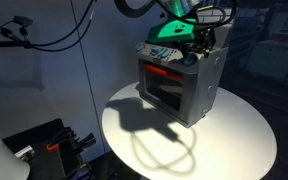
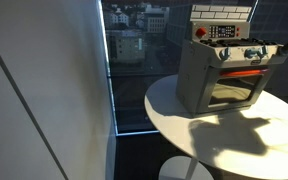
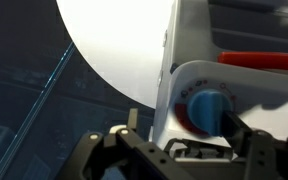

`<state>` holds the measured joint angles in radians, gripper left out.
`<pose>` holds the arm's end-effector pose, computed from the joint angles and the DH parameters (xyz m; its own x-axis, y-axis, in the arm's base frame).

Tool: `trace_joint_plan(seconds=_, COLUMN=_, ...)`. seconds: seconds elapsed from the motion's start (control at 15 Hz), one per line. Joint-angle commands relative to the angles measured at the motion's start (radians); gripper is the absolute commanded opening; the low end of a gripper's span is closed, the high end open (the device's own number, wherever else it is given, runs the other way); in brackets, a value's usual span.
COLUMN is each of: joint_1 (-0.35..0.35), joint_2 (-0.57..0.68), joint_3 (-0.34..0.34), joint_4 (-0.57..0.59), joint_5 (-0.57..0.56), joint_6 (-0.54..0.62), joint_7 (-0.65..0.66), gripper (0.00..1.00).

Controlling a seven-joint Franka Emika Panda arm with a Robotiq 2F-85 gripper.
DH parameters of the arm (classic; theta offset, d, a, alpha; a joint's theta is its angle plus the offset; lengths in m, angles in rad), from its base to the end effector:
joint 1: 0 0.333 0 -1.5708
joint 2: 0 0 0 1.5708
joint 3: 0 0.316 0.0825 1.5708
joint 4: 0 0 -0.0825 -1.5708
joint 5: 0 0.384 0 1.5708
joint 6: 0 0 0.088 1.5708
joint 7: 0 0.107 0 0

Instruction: Turn the far right knob of the stove clockwise once

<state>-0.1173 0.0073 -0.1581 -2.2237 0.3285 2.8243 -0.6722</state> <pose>0.5440 -0.1704 0.4365 0.8146 0.1338 0.5644 0.0759 -0.9893 0.1249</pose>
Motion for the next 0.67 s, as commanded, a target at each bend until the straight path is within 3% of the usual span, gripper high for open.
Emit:
trace_joint_plan(seconds=0.0, joint_1=-0.003, joint_2=-0.008, joint_3=-0.002, joint_4=0.013, joint_5=0.014, joint_6=-0.032, joint_7=-0.019, gripper=0.74)
trace_joint_plan(seconds=0.07, joint_1=-0.002, joint_2=-0.009, joint_3=-0.001, joint_4=0.013, joint_5=0.016, joint_6=-0.036, joint_7=-0.020, gripper=0.68)
trace_joint_plan(seconds=0.13, joint_1=-0.002, joint_2=-0.010, joint_3=0.000, joint_4=0.013, joint_5=0.012, joint_6=-0.037, joint_7=-0.017, gripper=0.71)
trace_joint_plan(seconds=0.4, joint_1=-0.002, joint_2=-0.015, joint_3=0.003, joint_4=0.013, joint_5=0.011, joint_6=-0.050, joint_7=-0.013, gripper=0.55)
trace_joint_plan(seconds=0.47, joint_1=-0.002, joint_2=-0.015, joint_3=0.003, joint_4=0.013, joint_5=0.010, joint_6=-0.053, joint_7=-0.012, gripper=0.59)
trace_joint_plan(seconds=0.6, joint_1=-0.002, joint_2=-0.016, joint_3=0.003, joint_4=0.014, joint_5=0.009, joint_6=-0.058, joint_7=-0.009, gripper=0.54)
